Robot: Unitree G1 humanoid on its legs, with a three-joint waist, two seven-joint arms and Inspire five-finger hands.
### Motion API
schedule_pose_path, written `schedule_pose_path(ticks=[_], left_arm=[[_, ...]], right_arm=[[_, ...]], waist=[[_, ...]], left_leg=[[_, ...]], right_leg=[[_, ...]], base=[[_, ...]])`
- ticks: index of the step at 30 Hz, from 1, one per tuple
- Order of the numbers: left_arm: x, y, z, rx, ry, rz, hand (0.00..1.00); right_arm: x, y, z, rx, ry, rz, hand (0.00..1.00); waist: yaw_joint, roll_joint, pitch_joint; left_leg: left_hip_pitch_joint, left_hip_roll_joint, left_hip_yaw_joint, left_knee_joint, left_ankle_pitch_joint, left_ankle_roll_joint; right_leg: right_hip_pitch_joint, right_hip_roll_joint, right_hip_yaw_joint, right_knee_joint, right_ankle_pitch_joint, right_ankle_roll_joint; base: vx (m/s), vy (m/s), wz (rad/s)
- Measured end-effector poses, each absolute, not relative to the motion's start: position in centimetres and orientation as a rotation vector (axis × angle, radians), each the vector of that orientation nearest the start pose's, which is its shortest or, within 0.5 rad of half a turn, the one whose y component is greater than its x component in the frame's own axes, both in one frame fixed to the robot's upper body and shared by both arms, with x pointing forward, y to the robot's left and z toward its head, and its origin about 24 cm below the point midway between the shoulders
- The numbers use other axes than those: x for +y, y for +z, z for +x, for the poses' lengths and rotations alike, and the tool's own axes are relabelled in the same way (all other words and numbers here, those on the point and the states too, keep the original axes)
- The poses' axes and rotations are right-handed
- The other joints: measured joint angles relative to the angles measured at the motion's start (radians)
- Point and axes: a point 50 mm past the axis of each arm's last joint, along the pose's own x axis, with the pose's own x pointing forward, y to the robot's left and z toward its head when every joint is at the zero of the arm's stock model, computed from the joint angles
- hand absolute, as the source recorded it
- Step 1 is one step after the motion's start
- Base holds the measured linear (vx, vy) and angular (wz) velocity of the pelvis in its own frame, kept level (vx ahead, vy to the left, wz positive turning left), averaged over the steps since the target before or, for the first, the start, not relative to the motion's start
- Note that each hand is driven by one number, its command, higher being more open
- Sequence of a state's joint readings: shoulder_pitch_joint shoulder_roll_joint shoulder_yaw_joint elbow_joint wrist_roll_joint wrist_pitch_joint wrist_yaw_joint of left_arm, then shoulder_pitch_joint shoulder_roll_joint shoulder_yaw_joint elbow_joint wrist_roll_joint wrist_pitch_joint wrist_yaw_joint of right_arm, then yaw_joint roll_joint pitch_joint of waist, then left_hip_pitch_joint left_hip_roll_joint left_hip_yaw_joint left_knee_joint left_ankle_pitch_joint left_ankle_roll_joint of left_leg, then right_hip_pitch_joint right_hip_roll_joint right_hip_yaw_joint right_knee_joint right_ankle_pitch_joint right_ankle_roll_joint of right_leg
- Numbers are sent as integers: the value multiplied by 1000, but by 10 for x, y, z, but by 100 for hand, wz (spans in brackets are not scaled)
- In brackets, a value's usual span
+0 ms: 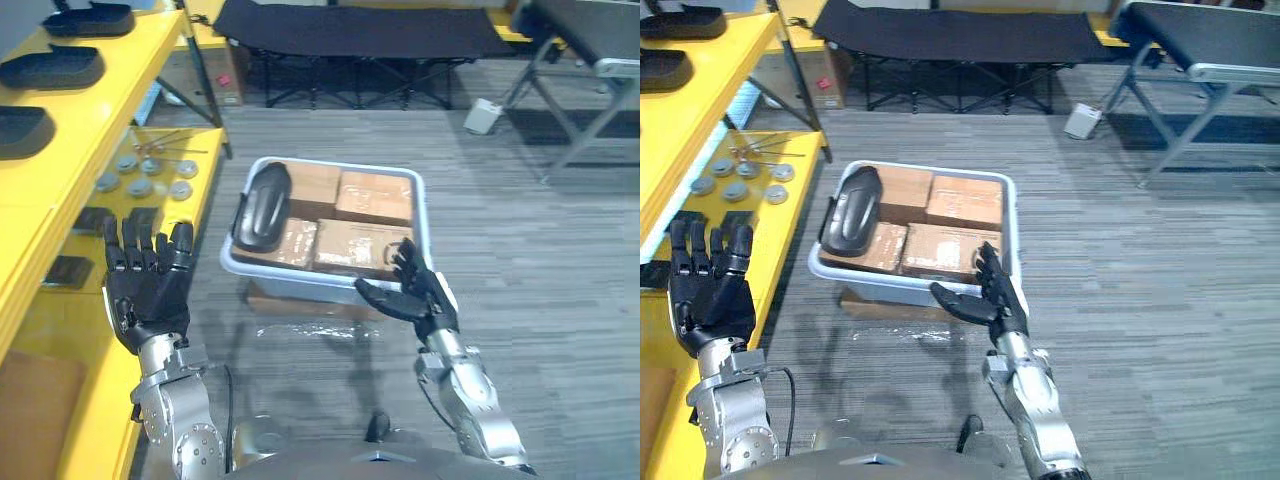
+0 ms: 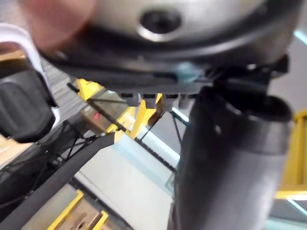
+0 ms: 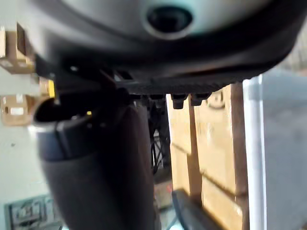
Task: Walk over and take three plastic housings, then place them on the shelf
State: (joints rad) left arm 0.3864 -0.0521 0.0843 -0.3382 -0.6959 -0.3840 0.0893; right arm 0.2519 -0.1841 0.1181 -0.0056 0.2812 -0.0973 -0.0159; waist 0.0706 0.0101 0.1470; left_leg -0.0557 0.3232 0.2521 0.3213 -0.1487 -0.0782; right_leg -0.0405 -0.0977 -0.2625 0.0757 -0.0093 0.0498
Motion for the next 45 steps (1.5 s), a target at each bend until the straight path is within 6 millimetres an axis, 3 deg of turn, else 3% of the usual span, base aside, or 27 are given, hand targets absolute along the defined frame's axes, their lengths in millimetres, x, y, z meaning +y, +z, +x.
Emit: schedule_pose_path(ticks=[3,5,8,10,12,13,15,16,17,20,25,27,33,38,45], left_arm=[[204,66,166,-364,394,-649,100],[204,63,168,-332,386,-584,100],[199,58,173,-250,334,-477,100],[197,62,181,-233,291,-371,100],[198,68,194,-228,251,-289,100],[199,67,196,-222,245,-281,100],[200,67,203,-205,230,-265,100],[200,64,204,-190,228,-264,100],[197,60,206,-168,216,-266,100],[188,49,208,-107,151,-236,100],[156,33,220,-26,-14,-247,100],[147,33,224,-22,-55,-272,100],[138,20,230,35,-62,-328,100],[126,5,226,106,-68,-354,100],[110,-4,220,150,-103,-354,100]], right_arm=[[-181,-2,197,162,15,95,100],[-182,-4,202,169,14,90,100],[-187,-18,225,224,5,64,100],[-195,-11,250,207,-19,10,100],[-205,25,300,106,-75,-76,100],[-209,38,312,72,-95,-90,100],[-223,92,351,-62,-177,-130,100],[-227,105,358,-88,-198,-142,100],[-238,136,372,-148,-250,-171,100],[-255,178,387,-216,-330,-205,100],[-257,234,402,-279,-394,-287,100],[-255,246,405,-279,-401,-299,100],[-250,258,412,-195,-412,-346,100],[-254,274,412,-89,-544,-382,100],[-271,267,406,31,-740,-454,100]], waist=[[-19,-6,0],[-18,-10,4],[-11,-1,18],[12,3,44],[42,5,110],[53,5,130],[92,-1,201],[99,-2,214],[118,2,249],[164,4,277],[239,15,294],[259,16,296],[307,40,313],[318,54,336],[333,59,338]], left_leg=[[10,-29,-9,-68,-7,-13],[8,-52,-10,-85,-3,-19],[0,-96,-45,-78,0,-23],[-36,-119,-79,-60,0,-22],[-111,-140,-130,-15,0,-21],[-130,-146,-142,-6,0,-21],[-194,-164,-182,29,8,-29],[-209,-169,-193,37,9,-28],[-240,-181,-222,58,11,-27],[-298,-198,-260,84,11,-26],[-371,-210,-305,119,9,-16],[-397,-216,-308,130,5,-8],[-463,-226,-319,167,1,-1],[-513,-225,-323,186,8,2],[-512,-232,-332,144,46,-4]], right_leg=[[-9,2,14,-89,56,13],[-3,-19,-30,-127,86,22],[27,-62,-74,-144,118,51],[25,-83,-102,-150,131,60],[5,-102,-142,-152,153,65],[-2,-106,-150,-153,157,66],[-23,-119,-186,-153,176,70],[-26,-123,-195,-153,180,73],[-29,-130,-221,-153,190,77],[-46,-136,-259,-154,206,80],[-77,-146,-312,-154,256,72],[-91,-152,-327,-154,262,71],[-126,-163,-369,-154,261,71],[-160,-164,-402,-154,241,64],[-167,-165,-419,-154,241,64]], base=[[-74,31,-34],[-70,97,-8],[-80,142,37],[-105,103,49],[-171,93,55],[-176,85,47],[-135,87,46],[-95,104,58],[-56,88,45],[-33,103,42],[-14,85,22],[-51,93,13],[-68,60,6],[-119,20,0],[-65,11,7]])
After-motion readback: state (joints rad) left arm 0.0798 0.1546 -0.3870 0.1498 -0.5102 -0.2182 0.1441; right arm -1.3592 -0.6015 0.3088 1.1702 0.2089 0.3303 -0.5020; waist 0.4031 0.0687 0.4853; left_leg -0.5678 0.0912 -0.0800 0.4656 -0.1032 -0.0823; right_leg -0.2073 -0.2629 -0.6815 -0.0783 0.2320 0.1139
